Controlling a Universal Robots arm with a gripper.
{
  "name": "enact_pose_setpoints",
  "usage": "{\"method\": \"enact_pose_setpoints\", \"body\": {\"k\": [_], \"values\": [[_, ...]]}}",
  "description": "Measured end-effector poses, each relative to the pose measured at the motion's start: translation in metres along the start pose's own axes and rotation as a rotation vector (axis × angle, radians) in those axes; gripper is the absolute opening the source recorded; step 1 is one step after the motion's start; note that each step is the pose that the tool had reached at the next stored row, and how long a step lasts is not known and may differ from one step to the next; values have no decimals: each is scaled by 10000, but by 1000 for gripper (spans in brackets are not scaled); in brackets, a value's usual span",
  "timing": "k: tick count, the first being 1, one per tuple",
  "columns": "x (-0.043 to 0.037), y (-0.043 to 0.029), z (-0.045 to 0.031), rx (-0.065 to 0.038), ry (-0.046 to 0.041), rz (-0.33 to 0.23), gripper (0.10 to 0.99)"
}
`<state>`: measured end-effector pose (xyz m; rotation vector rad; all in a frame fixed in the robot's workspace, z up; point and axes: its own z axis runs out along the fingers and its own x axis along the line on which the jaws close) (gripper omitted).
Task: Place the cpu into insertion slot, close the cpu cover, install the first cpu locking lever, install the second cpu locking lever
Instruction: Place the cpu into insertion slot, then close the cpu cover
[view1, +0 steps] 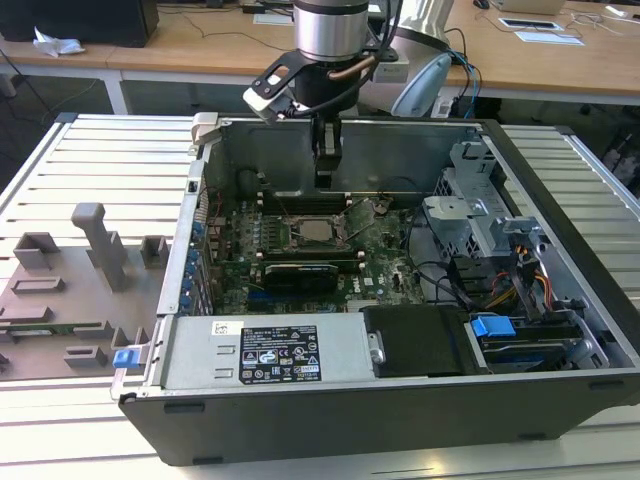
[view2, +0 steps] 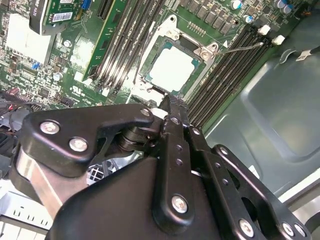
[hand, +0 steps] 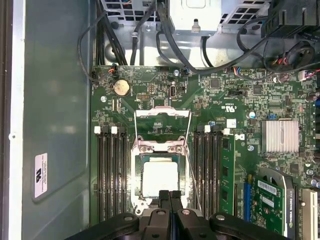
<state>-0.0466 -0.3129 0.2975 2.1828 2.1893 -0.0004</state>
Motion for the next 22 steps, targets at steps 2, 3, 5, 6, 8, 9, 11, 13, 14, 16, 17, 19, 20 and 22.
{"method": "enact_pose_setpoints", "body": {"k": [2, 3, 5, 6, 8, 9, 11, 13, 14, 16, 17, 19, 20, 22], "values": [[0, 0, -1, 0, 0, 0, 106], [0, 0, -1, 0, 0, 0, 106], [0, 4, -2, 1, -1, -2, 106], [0, 45, -1, 4, -1, -1, 106], [0, 134, 3, 22, -1, 0, 106], [-1, 182, 5, 32, 0, -3, 106], [-1, 270, 7, 53, -1, -3, 106], [-1, 368, 11, 72, 0, -4, 106], [-1, 441, 13, 86, 0, -3, 106], [-1, 540, 16, 104, -2, -4, 106], [-1, 565, 17, 106, -2, -6, 106], [-1, 621, 20, 114, 0, -3, 106], [0, 655, 21, 122, 1, -6, 106], [2, 708, 23, 130, 0, -4, 106]]}}
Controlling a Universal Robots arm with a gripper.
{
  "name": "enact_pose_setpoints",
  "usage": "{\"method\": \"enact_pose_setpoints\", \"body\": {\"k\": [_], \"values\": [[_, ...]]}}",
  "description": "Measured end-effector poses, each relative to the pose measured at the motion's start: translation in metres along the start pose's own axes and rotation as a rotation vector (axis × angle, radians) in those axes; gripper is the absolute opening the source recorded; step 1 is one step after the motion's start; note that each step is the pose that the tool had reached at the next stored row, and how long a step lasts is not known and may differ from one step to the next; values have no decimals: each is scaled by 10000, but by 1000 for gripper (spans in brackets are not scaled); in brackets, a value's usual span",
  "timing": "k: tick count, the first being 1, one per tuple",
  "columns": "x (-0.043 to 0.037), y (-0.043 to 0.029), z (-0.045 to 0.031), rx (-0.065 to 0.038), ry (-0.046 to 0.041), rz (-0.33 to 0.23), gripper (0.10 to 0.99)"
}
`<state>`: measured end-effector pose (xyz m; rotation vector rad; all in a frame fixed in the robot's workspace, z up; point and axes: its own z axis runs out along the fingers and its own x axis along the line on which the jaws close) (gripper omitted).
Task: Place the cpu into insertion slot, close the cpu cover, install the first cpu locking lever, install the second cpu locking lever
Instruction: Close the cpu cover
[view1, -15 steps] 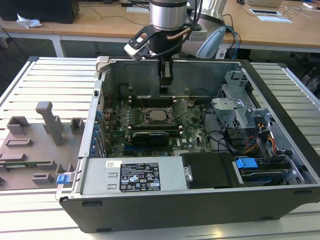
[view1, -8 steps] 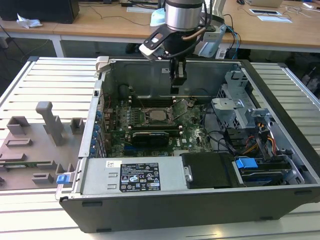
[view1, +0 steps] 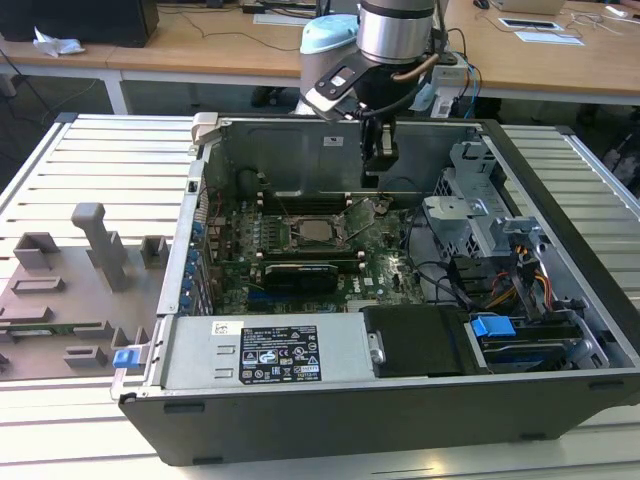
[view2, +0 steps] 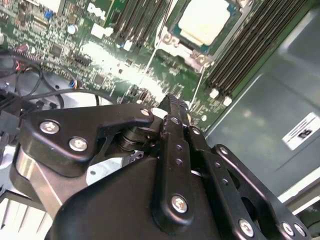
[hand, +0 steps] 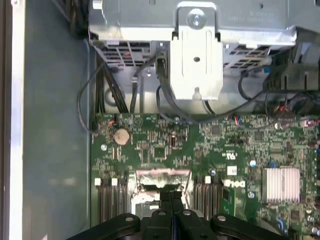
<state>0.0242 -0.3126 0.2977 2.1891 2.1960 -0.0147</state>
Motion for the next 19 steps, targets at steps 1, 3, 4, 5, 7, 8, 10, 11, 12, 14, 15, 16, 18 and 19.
{"method": "enact_pose_setpoints", "body": {"k": [1, 3, 4, 5, 7, 8, 10, 11, 12, 14, 15, 16, 18, 19], "values": [[1, 20, 1, 4, 1, -1, 106], [2, 50, 6, 15, 1, -3, 106], [3, 60, 19, 26, -1, -2, 106], [4, 77, 58, 46, -4, -3, 106], [11, 144, 128, 90, -3, -5, 106], [16, 191, 158, 114, -4, -5, 106], [22, 231, 181, 134, -5, -8, 106], [30, 276, 198, 154, -6, -5, 106], [36, 305, 208, 165, -6, -8, 106], [47, 369, 232, 188, -5, -8, 106], [50, 384, 239, 193, -6, -9, 106], [51, 397, 246, 198, -5, -10, 106], [55, 427, 279, 216, -5, -9, 106], [56, 434, 311, 228, -4, -9, 106]]}}
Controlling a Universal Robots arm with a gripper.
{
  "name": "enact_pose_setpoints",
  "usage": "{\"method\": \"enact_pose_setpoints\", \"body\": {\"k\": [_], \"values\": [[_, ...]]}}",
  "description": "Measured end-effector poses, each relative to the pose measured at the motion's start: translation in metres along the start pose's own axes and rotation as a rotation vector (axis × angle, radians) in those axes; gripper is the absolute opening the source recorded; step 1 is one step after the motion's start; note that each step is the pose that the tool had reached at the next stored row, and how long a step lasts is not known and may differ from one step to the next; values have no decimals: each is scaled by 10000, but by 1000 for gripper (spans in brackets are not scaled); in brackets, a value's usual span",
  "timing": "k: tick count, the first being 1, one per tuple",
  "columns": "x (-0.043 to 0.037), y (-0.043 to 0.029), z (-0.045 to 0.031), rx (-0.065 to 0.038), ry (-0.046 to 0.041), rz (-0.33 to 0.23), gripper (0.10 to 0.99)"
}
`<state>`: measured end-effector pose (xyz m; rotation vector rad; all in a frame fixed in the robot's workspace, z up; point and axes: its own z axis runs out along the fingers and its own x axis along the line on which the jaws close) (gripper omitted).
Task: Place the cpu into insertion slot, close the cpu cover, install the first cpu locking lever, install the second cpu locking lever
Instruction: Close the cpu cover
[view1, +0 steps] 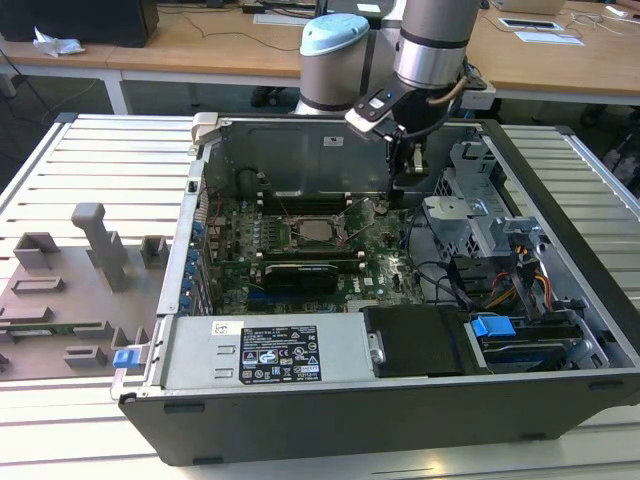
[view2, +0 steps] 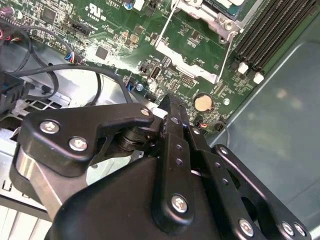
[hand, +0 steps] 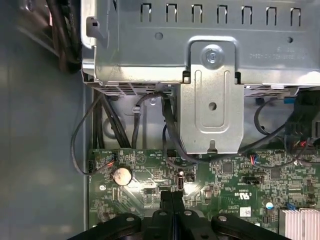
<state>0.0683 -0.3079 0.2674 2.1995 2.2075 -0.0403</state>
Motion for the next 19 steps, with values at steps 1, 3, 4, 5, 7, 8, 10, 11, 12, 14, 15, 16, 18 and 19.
{"method": "enact_pose_setpoints", "body": {"k": [1, 3, 4, 5, 7, 8, 10, 11, 12, 14, 15, 16, 18, 19], "values": [[1, 2, 16, 5, -1, -1, 106], [2, 6, 58, 18, -1, -1, 106], [4, 10, 100, 29, -1, -1, 106], [4, 10, 116, 33, -1, 0, 106], [6, 11, 154, 39, 0, -2, 106], [6, 11, 177, 42, -1, -1, 106], [8, 11, 207, 44, 0, -3, 106], [8, 11, 222, 45, -1, -2, 106], [9, 10, 236, 45, -1, -2, 106], [10, -34, 270, 45, -2, -2, 106], [10, -61, 273, 46, -2, -2, 106], [10, -117, 274, 45, 2, -2, 106], [11, -225, 274, 43, 7, -1, 106], [11, -320, 274, 36, 12, -1, 106]]}}
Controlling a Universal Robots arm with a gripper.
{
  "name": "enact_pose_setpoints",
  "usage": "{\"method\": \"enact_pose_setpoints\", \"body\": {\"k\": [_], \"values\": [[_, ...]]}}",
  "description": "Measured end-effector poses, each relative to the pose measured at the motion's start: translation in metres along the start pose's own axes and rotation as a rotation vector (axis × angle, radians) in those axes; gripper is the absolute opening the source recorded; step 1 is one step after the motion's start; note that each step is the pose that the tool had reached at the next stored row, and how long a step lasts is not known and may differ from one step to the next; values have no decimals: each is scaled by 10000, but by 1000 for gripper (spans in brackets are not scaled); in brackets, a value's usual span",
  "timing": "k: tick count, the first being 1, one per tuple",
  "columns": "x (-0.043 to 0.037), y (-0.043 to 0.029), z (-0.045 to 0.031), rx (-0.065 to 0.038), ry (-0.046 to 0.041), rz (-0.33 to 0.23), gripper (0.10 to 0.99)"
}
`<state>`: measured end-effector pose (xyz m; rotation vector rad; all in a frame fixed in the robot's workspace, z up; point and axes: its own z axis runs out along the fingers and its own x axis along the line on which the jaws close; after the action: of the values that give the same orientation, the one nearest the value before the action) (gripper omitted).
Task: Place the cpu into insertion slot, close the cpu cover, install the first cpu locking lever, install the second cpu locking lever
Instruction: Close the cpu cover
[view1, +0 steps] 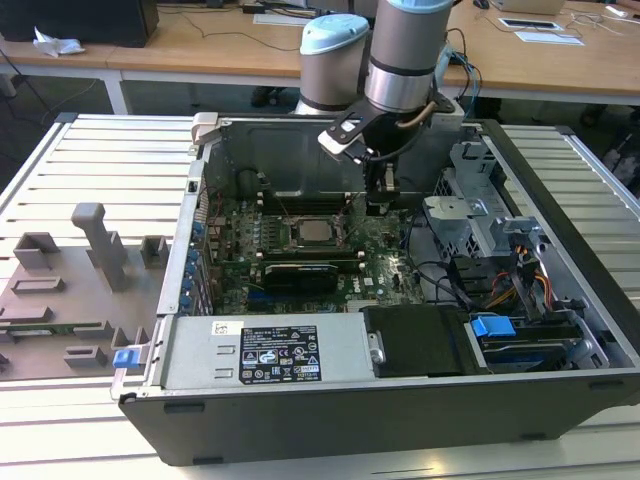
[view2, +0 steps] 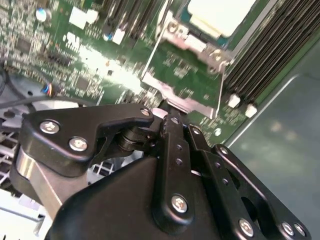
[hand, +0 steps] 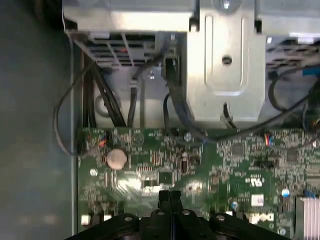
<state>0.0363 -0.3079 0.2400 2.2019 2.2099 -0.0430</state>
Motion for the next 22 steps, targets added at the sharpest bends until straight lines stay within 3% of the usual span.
{"method": "enact_pose_setpoints", "body": {"k": [9, 18, 22], "values": [[1, -264, 8, -6, 5, 0, 106], [3, -370, 19, -8, 10, 0, 106], [5, -466, 107, -6, 7, 1, 106]]}}
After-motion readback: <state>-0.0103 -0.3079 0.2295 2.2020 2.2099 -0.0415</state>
